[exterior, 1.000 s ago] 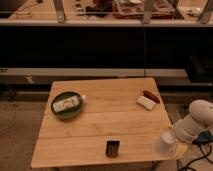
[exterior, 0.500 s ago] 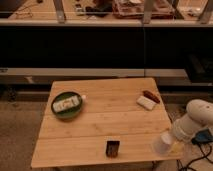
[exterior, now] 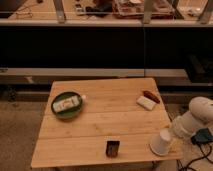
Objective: Place the ceramic cup over the eraser
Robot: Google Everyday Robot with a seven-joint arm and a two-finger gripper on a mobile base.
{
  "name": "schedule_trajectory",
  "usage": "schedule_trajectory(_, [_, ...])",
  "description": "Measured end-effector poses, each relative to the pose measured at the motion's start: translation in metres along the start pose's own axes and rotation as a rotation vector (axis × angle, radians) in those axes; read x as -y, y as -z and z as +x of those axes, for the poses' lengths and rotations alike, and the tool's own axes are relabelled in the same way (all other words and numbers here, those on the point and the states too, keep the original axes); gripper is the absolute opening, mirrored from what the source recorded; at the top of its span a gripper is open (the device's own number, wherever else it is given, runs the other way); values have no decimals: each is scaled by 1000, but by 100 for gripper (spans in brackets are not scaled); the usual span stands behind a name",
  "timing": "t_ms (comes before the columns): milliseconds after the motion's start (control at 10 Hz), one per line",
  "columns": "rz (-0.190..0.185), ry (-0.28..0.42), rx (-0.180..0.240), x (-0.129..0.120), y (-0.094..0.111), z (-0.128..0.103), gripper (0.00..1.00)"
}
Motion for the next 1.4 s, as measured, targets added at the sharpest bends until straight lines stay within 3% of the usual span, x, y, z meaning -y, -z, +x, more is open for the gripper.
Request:
schedule_trajectory(400, [2,69,34,-8,18,-38,2])
schedule_trajectory(700, [13,201,67,0,31,-112,2])
schedule_trajectory(1000, [44,264,101,12,50,-158,2])
schedule_trajectory(1200, [44,294,111,11,60,-176,2])
schedule_trajectory(1400, [9,299,105,1,61,-179,2])
